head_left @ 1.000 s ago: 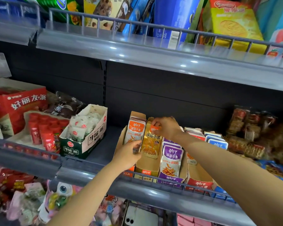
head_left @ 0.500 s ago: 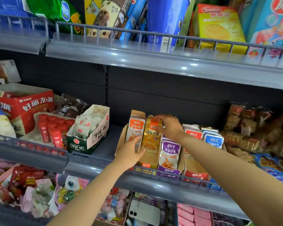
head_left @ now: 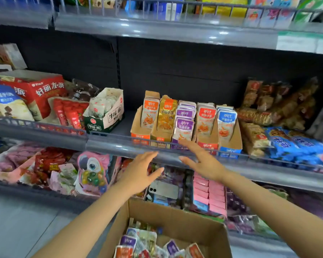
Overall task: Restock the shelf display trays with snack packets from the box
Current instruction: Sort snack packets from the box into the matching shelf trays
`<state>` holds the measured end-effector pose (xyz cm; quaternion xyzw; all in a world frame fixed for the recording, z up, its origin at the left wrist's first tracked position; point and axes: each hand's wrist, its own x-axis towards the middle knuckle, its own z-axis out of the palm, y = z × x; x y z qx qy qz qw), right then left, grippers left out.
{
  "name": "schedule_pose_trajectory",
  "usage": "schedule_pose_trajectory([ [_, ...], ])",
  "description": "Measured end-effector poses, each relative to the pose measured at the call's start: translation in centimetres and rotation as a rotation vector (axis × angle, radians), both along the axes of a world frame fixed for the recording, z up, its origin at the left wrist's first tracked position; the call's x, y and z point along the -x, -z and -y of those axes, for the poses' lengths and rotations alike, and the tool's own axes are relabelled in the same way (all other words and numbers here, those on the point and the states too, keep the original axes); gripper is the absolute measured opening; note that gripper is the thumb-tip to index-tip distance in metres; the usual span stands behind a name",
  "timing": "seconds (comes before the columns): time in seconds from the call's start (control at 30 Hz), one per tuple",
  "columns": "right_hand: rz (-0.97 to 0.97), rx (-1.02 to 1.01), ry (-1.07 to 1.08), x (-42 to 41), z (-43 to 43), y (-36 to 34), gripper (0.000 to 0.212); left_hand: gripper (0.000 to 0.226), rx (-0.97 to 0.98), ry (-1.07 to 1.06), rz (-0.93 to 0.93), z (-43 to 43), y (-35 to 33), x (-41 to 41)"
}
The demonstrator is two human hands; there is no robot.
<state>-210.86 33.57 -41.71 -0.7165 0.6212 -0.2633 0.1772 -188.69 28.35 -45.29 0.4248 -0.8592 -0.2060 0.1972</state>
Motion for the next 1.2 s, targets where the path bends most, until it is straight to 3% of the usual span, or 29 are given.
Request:
schedule_pose_trajectory([
  [0.17, 0.005, -0.198, 0.01, -0.5, -5.7, 8.5, 0.053, 0.064, -0.147, 0.012, 0.147, -3.9, 6.6, -1.6],
  [0.3, 0.055, -0.369, 0.04, -1.2, -8.8, 14.4, 0.052, 0.094, -0.196, 0.009, 0.358, -5.7, 11.1, -2.4],
  [0.43, 0.108, -0.587, 0.165, -1.4, -10.0, 20.7, 0.058, 0.068, -0.46, 0.013, 0.368, -6.9, 15.1, -2.2],
  [0.57, 0.359, -0.728, 0.401, -1.2, -10.3, 25.7, 0.056, 0.062, -0.513, 0.01, 0.423, -7.4, 18.6, -1.5],
  [0.73, 0.609, -0.759, 0.787, -0.7, -9.7, 31.6, 0.056, 0.064, -0.62, 0.027, 0.456, -7.6, 22.5, 0.0],
  [0.87, 0.689, -0.761, 0.982, -0.5, -9.5, 35.8, 0.049, 0.062, -0.682, 0.026, 0.422, -8.1, 24.6, 1.7],
  [0.97, 0.561, -0.769, 1.039, -1.3, -9.6, 34.9, 0.063, 0.055, -0.675, 0.035, 0.374, -8.4, 25.9, 2.5],
  [1.03, 0.484, -0.79, 1.003, -1.6, -9.7, 34.9, 0.056, 0.052, -0.665, 0.039, 0.369, -8.6, 26.2, 2.9],
  [1.1, 0.528, -0.769, 1.008, -2.1, -9.6, 35.3, 0.046, 0.053, -0.626, 0.053, 0.393, -8.8, 26.5, 3.1],
  [1.2, 0.573, -0.742, 1.057, -2.0, -9.7, 35.8, 0.049, 0.057, -0.593, 0.078, 0.459, -8.8, 27.2, 3.2],
])
